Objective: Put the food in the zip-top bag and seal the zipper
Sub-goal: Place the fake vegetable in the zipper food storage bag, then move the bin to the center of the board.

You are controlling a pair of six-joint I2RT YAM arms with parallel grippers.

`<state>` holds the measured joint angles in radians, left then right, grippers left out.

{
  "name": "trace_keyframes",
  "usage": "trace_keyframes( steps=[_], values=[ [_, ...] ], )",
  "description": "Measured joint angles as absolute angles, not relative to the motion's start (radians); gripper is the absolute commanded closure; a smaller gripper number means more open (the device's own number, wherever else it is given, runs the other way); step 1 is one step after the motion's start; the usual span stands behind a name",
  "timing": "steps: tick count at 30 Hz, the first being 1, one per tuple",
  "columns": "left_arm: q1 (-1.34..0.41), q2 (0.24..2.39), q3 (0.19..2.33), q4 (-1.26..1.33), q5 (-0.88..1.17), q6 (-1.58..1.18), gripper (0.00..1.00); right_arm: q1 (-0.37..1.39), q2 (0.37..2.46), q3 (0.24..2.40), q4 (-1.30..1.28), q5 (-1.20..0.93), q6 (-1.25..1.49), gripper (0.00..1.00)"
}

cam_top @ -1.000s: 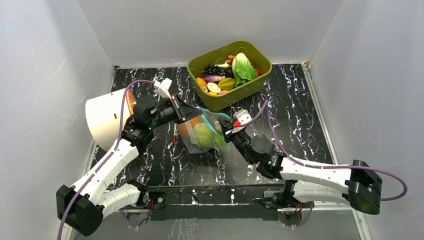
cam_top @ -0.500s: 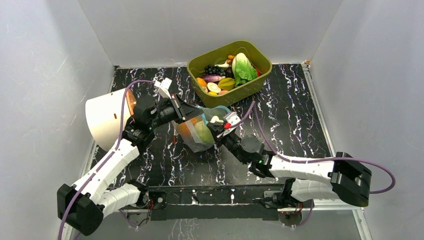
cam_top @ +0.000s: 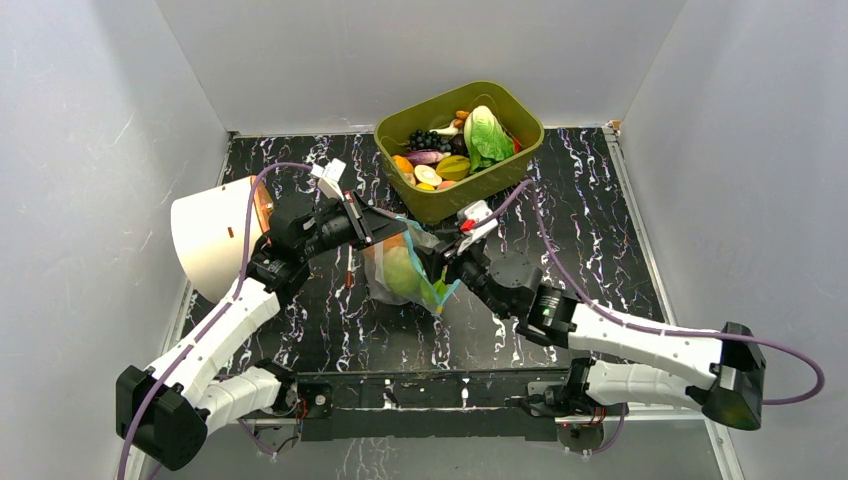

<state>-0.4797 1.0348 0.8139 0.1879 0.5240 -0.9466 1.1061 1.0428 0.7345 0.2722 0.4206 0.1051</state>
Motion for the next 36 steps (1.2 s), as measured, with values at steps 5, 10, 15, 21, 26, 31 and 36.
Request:
trace_keyframes(
  steps=[5, 10, 15, 21, 26, 31, 36],
  values=[
    [-0.48, 1.035, 0.809, 0.192, 0.524, -0.937, 1.0, 1.106, 1.0, 0.826, 0.042, 0.446, 0.154, 0.4],
    [-0.48, 1.034, 0.809, 0.16, 0.516, -0.881, 1.0, 1.098, 1.025, 0.953, -0.117, 0.499, 0.14, 0.38],
    [-0.48, 1.028, 0.809, 0.118, 0.508, -0.807, 1.0, 0.989, 1.063, 1.033, -0.182, 0.467, 0.108, 0.38],
    [-0.48, 1.018, 0.809, 0.087, 0.513, -0.702, 1.0, 0.756, 1.203, 1.131, -0.223, 0.335, 0.107, 0.38],
    [-0.48, 1.018, 0.809, 0.057, 0.526, -0.597, 1.0, 0.627, 1.397, 1.271, -0.248, 0.289, 0.104, 0.39],
    [-0.48, 1.017, 0.809, 0.025, 0.543, -0.496, 1.0, 0.561, 1.621, 1.468, -0.265, 0.276, 0.078, 0.4],
    [-0.48, 1.017, 0.809, 0.006, 0.566, -0.41, 1.0, 0.5, 1.932, 1.767, -0.292, 0.234, -0.003, 0.39]
  ],
)
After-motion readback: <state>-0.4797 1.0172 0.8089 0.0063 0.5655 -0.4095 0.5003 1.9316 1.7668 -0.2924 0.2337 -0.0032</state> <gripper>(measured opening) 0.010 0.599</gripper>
